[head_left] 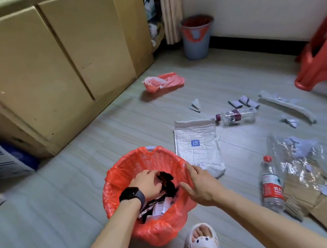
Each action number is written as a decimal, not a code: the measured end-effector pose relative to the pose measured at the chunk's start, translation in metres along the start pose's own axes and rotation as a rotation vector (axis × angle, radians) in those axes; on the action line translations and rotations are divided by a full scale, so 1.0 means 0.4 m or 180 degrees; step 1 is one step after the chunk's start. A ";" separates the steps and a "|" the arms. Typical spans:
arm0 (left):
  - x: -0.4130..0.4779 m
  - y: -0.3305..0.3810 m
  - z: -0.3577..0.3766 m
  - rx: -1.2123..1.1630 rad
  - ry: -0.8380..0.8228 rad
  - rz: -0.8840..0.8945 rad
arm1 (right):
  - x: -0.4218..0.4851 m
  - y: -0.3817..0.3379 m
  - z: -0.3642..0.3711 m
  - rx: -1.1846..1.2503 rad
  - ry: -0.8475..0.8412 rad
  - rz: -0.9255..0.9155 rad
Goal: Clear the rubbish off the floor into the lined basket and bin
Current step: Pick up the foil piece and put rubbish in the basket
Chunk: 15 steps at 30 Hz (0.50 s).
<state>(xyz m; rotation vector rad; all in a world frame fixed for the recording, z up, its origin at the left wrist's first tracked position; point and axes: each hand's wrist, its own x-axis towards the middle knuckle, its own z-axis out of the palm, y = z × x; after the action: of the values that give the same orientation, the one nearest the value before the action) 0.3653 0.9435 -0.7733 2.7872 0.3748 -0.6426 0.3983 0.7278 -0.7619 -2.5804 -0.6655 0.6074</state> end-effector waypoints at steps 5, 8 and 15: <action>-0.081 0.097 -0.143 -0.0213 0.0608 0.0544 | -0.068 0.045 -0.153 -0.0527 0.0176 -0.0099; -0.128 0.191 -0.221 -0.0270 0.0890 0.0865 | -0.132 0.090 -0.292 -0.0763 0.0464 -0.0030; -0.193 0.440 -0.329 -0.0198 0.1086 0.1541 | -0.350 0.232 -0.583 -0.0584 0.1318 0.0403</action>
<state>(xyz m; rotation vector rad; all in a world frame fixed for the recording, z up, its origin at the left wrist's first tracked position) 0.4029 0.8042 -0.5907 2.7650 -0.2174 -0.0439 0.4364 0.5159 -0.5715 -2.8096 -0.4374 0.0375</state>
